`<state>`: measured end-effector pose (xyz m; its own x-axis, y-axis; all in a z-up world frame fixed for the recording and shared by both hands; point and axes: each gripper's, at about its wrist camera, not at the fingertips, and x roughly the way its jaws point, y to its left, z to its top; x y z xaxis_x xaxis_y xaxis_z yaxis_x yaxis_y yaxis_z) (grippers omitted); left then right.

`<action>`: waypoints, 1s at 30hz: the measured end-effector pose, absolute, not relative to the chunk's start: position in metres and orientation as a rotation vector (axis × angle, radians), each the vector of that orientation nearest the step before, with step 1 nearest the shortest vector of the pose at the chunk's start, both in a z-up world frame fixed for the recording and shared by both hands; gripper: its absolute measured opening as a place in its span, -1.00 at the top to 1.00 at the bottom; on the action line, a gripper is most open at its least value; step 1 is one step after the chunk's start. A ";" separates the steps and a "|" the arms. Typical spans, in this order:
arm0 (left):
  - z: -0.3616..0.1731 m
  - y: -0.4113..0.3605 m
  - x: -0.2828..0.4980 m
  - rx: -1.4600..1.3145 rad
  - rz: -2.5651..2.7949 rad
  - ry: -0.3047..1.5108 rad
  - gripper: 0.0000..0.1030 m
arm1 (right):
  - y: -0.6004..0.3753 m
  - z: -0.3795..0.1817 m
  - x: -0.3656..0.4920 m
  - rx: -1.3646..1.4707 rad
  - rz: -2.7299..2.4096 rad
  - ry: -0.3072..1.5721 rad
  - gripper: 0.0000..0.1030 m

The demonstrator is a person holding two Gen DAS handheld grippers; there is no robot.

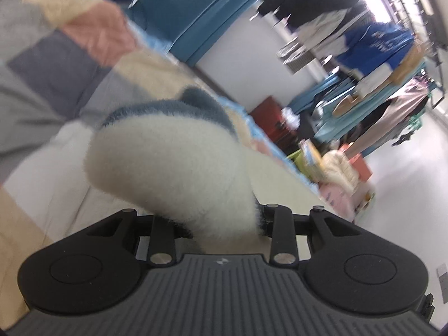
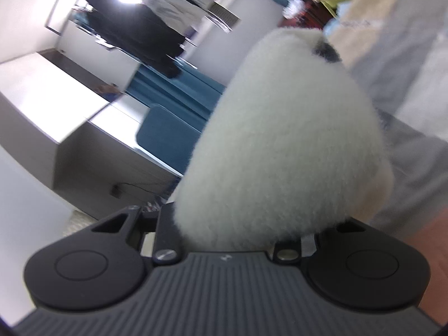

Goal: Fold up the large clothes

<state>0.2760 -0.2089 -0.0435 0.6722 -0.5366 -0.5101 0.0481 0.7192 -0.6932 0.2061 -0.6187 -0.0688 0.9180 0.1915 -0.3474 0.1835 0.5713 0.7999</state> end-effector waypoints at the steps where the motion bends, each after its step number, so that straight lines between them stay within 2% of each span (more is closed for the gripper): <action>1: -0.053 -0.210 0.278 -0.697 -0.361 0.782 0.28 | -0.620 -0.079 0.208 0.976 0.000 0.438 0.24; 7: -0.078 -0.212 0.269 -0.592 -0.448 0.726 0.27 | -0.624 -0.121 0.197 1.042 0.040 0.431 0.24; 17: -0.122 -0.187 0.238 -0.641 -0.456 0.787 0.22 | -0.610 -0.159 0.154 1.104 0.042 0.455 0.14; 21: -0.127 -0.178 0.230 -0.678 -0.448 0.844 0.08 | -0.609 -0.163 0.144 1.136 0.024 0.480 0.05; 23: -0.124 -0.176 0.222 -0.659 -0.443 0.859 0.04 | -0.607 -0.159 0.140 1.140 0.006 0.500 -0.05; 27: -0.114 -0.169 0.196 -0.580 -0.419 0.867 -0.12 | -0.604 -0.156 0.118 1.090 -0.013 0.547 -0.10; 30: -0.101 -0.162 0.174 -0.492 -0.403 0.851 -0.13 | -0.602 -0.145 0.100 1.017 -0.030 0.579 -0.11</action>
